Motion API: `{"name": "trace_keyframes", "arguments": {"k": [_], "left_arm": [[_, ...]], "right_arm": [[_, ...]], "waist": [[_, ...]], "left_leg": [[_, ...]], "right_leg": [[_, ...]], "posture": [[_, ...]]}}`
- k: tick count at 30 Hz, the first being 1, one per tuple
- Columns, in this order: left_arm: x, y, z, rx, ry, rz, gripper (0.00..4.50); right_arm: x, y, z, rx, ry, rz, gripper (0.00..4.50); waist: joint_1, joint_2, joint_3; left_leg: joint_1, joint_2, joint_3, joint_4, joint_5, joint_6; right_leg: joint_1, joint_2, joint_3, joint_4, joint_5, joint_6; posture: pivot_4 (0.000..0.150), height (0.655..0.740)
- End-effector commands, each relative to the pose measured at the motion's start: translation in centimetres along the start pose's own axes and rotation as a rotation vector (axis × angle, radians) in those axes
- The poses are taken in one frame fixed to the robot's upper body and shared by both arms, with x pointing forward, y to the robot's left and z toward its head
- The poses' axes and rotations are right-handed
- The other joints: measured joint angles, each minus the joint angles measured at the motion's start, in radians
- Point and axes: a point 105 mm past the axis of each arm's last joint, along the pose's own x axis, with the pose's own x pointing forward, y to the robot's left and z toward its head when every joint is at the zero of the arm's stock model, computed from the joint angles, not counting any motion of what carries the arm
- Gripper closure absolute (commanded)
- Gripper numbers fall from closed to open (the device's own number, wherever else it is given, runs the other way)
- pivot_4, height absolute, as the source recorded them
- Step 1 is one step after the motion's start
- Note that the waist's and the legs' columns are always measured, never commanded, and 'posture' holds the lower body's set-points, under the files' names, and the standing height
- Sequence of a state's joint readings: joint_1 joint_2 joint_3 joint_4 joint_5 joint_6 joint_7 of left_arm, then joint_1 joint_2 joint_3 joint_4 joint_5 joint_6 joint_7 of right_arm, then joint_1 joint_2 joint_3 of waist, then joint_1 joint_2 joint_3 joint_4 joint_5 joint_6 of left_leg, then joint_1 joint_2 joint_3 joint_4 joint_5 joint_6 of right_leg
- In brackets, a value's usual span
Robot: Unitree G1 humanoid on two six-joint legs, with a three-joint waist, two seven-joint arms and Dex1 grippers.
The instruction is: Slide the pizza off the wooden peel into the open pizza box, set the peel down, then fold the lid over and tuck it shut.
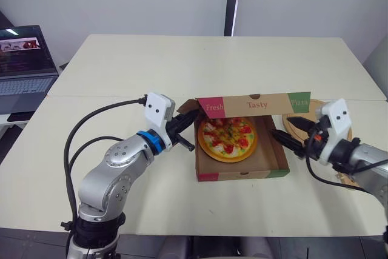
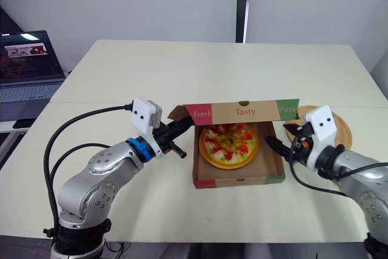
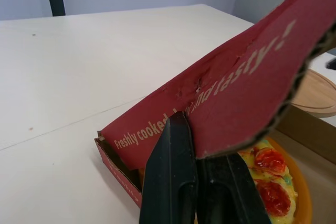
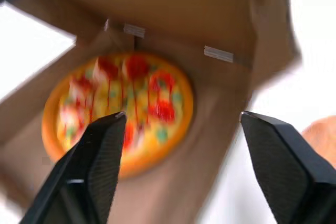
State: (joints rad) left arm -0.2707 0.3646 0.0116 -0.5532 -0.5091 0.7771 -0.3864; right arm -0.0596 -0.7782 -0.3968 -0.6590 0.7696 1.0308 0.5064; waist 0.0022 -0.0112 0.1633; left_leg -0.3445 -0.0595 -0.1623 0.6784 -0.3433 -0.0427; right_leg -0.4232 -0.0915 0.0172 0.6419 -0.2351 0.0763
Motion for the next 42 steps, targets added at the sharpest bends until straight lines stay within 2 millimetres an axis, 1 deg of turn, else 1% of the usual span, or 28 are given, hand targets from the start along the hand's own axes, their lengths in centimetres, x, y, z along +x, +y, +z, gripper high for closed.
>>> {"name": "trace_keyframes", "arguments": {"k": [1, 3, 6, 7, 8, 10, 11, 13, 15, 17, 19, 22, 25, 26, 27, 29, 32, 35, 37, 39, 42], "left_arm": [[-0.2, -0.1, 0.6, 0.018, -0.020, -0.020, 4.50], [-0.3, 0.0, 0.3, 0.021, -0.012, -0.025, 4.50], [-0.6, 0.2, -0.1, 0.025, 0.002, -0.029, 4.50], [-0.6, 0.2, -0.2, 0.026, 0.005, -0.030, 4.50], [-0.6, 0.2, -0.3, 0.026, 0.007, -0.032, 4.50], [-0.8, 0.2, -0.6, 0.027, 0.015, -0.036, 4.50], [-0.8, 0.1, -0.7, 0.027, 0.017, -0.038, 4.50], [-0.9, 0.0, -0.9, 0.027, 0.020, -0.047, 4.50], [-1.1, -0.1, -1.0, 0.033, 0.026, -0.056, 4.50], [-1.2, -0.2, -1.3, 0.043, 0.034, -0.067, 4.50], [-1.3, -0.4, -1.3, 0.043, 0.032, -0.078, 4.50], [-1.8, -0.9, -1.3, 0.004, 0.023, -0.113, 4.50], [-2.4, -0.8, -1.4, -0.018, 0.038, -0.136, 4.50], [-2.6, -0.7, -1.4, -0.020, 0.047, -0.142, 4.10], [-2.9, -0.6, -1.5, -0.019, 0.056, -0.149, 3.94], [-3.6, -0.3, -1.4, -0.016, 0.080, -0.194, 3.35], [-5.7, 0.8, -0.8, -0.065, 0.170, -0.300, 2.32], [-7.2, 1.7, 0.5, -0.132, 0.219, -0.365, 1.37], [-7.6, 2.2, 1.7, -0.134, 0.228, -0.390, 1.37], [-7.4, 3.0, 3.2, -0.123, 0.195, -0.388, 1.37], [-6.2, 3.4, 5.4, -0.112, 0.119, -0.409, 1.37]], "right_arm": [[-2.0, -1.5, 1.2, -0.047, -0.016, -0.004, 0.77], [-2.7, -2.9, 1.9, -0.061, -0.025, -0.035, 0.77], [-3.4, -5.4, 4.7, -0.082, -0.113, -0.118, 0.77], [-3.5, -5.7, 5.5, -0.085, -0.138, -0.124, 0.77], [-3.5, -5.8, 6.1, -0.091, -0.158, -0.124, 0.94], [-3.2, -6.2, 7.4, -0.096, -0.196, -0.125, 1.38], [-3.0, -6.4, 7.9, -0.099, -0.206, -0.123, 1.71], [-2.2, -6.0, 8.6, -0.118, -0.215, -0.088, 2.43], [-1.2, -4.9, 8.9, -0.128, -0.210, -0.023, 3.12], [0.0, -3.3, 8.8, -0.149, -0.188, 0.062, 3.86], [0.7, -2.1, 8.7, -0.166, -0.171, 0.118, 4.49], [1.5, -1.2, 7.9, -0.186, -0.132, 0.169, 4.49], [1.8, -0.7, 7.3, -0.199, -0.100, 0.198, 4.49], [1.8, -0.6, 7.2, -0.204, -0.094, 0.204, 4.50], [1.9, -0.6, 7.1, -0.206, -0.092, 0.207, 4.50], [2.0, -0.4, 7.0, -0.204, -0.089, 0.216, 4.50], [2.1, -0.2, 6.8, -0.204, -0.083, 0.227, 4.50], [2.2, -0.2, 6.6, -0.205, -0.078, 0.234, 4.50], [2.3, 0.0, 6.4, -0.208, -0.069, 0.244, 4.50], [2.3, 0.2, 6.1, -0.212, -0.059, 0.254, 4.50], [2.4, 0.5, 5.5, -0.215, -0.035, 0.264, 4.50]], "waist": [[0.000, 0.000, 0.000], [0.000, 0.000, 0.000], [-0.002, 0.000, 0.000], [-0.003, 0.000, 0.000], [-0.002, 0.000, 0.000], [-0.002, 0.000, 0.000], [-0.002, 0.000, 0.000], [-0.002, 0.000, 0.000], [-0.002, 0.000, 0.000], [-0.002, 0.000, 0.000], [-0.002, 0.000, 0.000], [-0.002, 0.000, 0.000], [-0.002, 0.000, 0.000], [-0.002, 0.000, 0.000], [-0.002, 0.000, 0.000], [-0.002, 0.000, 0.000], [-0.003, 0.000, 0.000], [-0.005, 0.001, 0.001], [-0.004, 0.001, 0.001], [-0.002, 0.001, 0.002], [-0.003, 0.001, 0.002]], "left_leg": [[0.000, 0.000, 0.000, 0.000, 0.000, 0.000], [0.001, 0.000, 0.000, 0.000, 0.000, 0.000], [0.002, 0.000, 0.001, 0.000, 0.000, 0.000], [0.002, 0.000, 0.001, 0.000, 0.000, 0.000], [0.002, 0.000, 0.001, 0.000, 0.000, 0.000], [0.002, 0.001, 0.000, 0.000, 0.000, 0.000], [0.002, 0.001, 0.000, 0.000, 0.000, 0.000], [0.001, 0.001, 0.001, 0.000, 0.000, 0.000], [0.001, 0.001, 0.000, 0.000, 0.000, 0.000], [0.001, 0.001, 0.000, 0.000, 0.000, 0.000], [0.001, 0.001, 0.000, 0.000, 0.000, 0.000], [0.001, 0.001, 0.000, 0.000, 0.000, 0.000], [0.001, 0.001, 0.000, 0.000, 0.000, 0.000], [0.001, 0.001, 0.000, 0.000, 0.000, 0.000], [0.001, 0.001, 0.000, 0.000, 0.000, 0.000], [0.001, 0.001, 0.000, 0.000, 0.000, 0.000], [0.001, 0.001, 0.000, 0.000, 0.000, 0.000], [0.000, 0.001, 0.000, 0.000, 0.000, 0.000], [0.000, 0.001, 0.000, 0.000, 0.000, 0.000], [0.000, 0.001, -0.001, 0.000, 0.000, 0.000], [0.000, 0.001, -0.001, 0.000, 0.000, 0.000]], "right_leg": [[0.000, 0.000, 0.000, 0.000, 0.000, 0.000], [0.001, 0.000, 0.000, 0.000, 0.000, 0.000], [0.002, 0.000, 0.000, 0.000, 0.000, 0.000], [0.002, 0.000, 0.001, 0.000, 0.000, 0.000], [0.001, 0.000, 0.001, 0.000, 0.000, 0.000], [0.001, 0.000, 0.000, 0.000, 0.000, 0.000], [0.001, 0.001, 0.000, 0.000, 0.000, 0.000], [0.001, 0.000, 0.000, 0.000, 0.000, 0.000], [0.001, 0.000, 0.000, 0.000, 0.000, 0.000], [0.001, 0.000, 0.000, 0.000, 0.000, 0.000], [0.001, 0.000, 0.000, 0.000, 0.000, 0.000], [0.001, 0.000, 0.000, 0.000, 0.000, 0.000], [0.001, 0.000, 0.000, 0.000, 0.000, 0.000], [0.000, 0.000, 0.000, 0.000, 0.000, 0.000], [0.000, 0.000, 0.000, 0.000, 0.000, 0.000], [0.000, 0.000, 0.000, 0.000, 0.000, 0.000], [0.000, 0.000, 0.000, 0.000, 0.000, 0.000], [-0.001, 0.001, 0.000, 0.001, 0.000, 0.000], [-0.001, 0.001, 0.000, 0.000, 0.000, 0.000], [-0.001, 0.001, -0.001, 0.000, 0.000, 0.000], [-0.001, 0.001, -0.001, 0.000, 0.000, 0.000]], "posture": [[0.150, 0.7400], [0.150, 0.7400], [0.150, 0.7400], [0.150, 0.7400], [0.150, 0.7400], [0.150, 0.7400], [0.150, 0.7400], [0.150, 0.7400], [0.150, 0.7400], [0.150, 0.7400], [0.150, 0.7400], [0.150, 0.7400], [0.150, 0.7400], [0.150, 0.7400], [0.150, 0.7400], [0.150, 0.7400], [0.150, 0.7400], [0.150, 0.7400], [0.150, 0.7400], [0.150, 0.7400], [0.150, 0.7400]]}}
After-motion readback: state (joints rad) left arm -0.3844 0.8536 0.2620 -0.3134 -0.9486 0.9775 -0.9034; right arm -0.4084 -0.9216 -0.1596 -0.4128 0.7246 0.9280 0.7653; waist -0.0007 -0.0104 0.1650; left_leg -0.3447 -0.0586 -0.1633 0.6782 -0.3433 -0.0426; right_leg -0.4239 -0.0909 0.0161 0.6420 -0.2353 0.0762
